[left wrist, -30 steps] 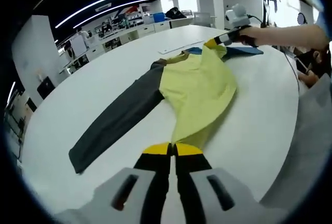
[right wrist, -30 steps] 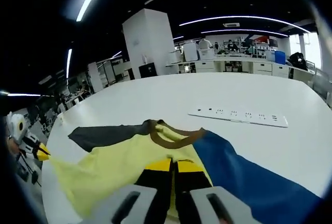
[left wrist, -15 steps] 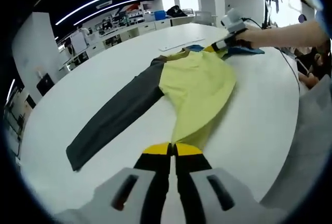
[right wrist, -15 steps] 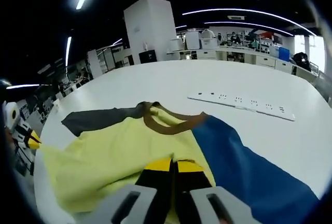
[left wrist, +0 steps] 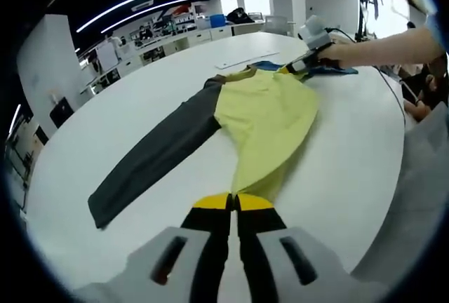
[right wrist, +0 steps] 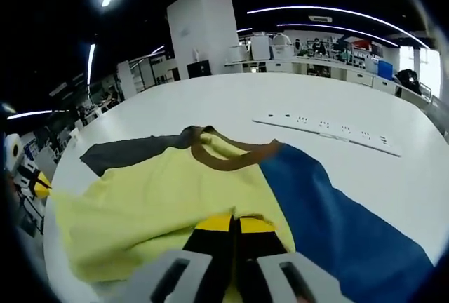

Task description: Fold the garment on the visible template until the final outline fits inside the template.

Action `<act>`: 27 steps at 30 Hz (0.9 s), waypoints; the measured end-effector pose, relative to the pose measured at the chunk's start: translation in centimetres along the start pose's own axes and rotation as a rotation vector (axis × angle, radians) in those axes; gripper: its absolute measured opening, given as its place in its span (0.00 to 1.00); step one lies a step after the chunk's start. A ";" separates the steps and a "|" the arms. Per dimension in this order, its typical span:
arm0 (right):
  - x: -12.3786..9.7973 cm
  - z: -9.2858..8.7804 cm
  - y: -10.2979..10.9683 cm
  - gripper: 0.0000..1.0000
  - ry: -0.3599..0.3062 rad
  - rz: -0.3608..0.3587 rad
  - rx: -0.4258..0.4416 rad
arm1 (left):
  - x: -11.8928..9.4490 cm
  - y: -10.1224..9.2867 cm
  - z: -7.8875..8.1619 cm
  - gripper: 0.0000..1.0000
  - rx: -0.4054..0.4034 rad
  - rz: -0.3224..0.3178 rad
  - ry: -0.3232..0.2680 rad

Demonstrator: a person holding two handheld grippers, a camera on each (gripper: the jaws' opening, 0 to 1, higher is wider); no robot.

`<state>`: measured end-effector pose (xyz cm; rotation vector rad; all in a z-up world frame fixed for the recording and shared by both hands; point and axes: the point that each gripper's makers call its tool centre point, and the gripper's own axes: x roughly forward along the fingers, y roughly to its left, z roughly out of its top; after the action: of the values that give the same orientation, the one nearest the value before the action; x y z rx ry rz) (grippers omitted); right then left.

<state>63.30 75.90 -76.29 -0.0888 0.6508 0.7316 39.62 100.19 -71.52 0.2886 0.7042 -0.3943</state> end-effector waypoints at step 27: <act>-6.4 2.0 0.4 0.53 -0.096 0.021 0.086 | 0.0 -0.4 0.3 0.00 -0.004 -0.006 -0.008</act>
<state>60.45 73.02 -70.93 0.0324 0.5916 0.7228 39.62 99.72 -71.33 0.2812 0.6982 -0.3998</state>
